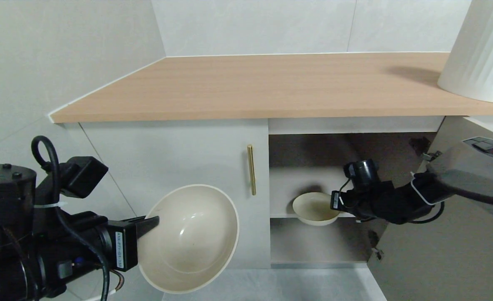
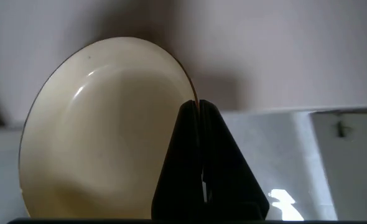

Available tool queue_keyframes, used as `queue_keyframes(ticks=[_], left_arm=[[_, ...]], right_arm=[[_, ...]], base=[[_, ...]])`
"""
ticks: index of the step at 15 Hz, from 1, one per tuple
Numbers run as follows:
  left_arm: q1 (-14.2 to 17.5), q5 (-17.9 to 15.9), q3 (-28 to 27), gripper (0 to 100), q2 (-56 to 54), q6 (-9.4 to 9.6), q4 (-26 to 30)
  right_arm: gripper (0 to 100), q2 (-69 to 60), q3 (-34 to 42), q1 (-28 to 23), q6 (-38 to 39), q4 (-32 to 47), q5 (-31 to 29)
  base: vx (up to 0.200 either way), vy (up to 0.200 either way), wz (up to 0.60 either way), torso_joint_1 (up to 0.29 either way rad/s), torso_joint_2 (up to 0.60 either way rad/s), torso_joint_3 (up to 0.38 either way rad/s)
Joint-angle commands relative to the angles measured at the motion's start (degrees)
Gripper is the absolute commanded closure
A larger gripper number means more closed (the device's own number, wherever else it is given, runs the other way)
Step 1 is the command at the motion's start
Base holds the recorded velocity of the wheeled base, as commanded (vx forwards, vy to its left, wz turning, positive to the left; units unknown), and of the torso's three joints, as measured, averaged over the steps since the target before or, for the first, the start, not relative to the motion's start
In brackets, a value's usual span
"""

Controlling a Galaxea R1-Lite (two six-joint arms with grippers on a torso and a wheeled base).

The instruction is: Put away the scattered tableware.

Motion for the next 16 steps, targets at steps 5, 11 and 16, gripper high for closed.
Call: queue_keyframes(ticks=[5,11,16], left_arm=[[0.03,-0.03,0.09,100,-0.31,0.07,0.05],[-0.06,-0.12,0.44,100,-0.23,0.07,0.05],[-0.06,-0.12,0.44,100,-0.31,0.16,0.05]], right_arm=[[100,3.91,-3.84,-0.67,1.22,-2.12,-9.66],[100,6.46,-4.55,-0.94,0.6,-6.34,-13.27],[100,7.87,-6.66,-1.55,0.87,-6.34,-15.64]], base=[[0.0,0.0,0.0,0.0,0.0,0.0],[0.0,0.0,0.0,0.0,0.0,0.0],[0.0,0.0,0.0,0.0,0.0,0.0]])
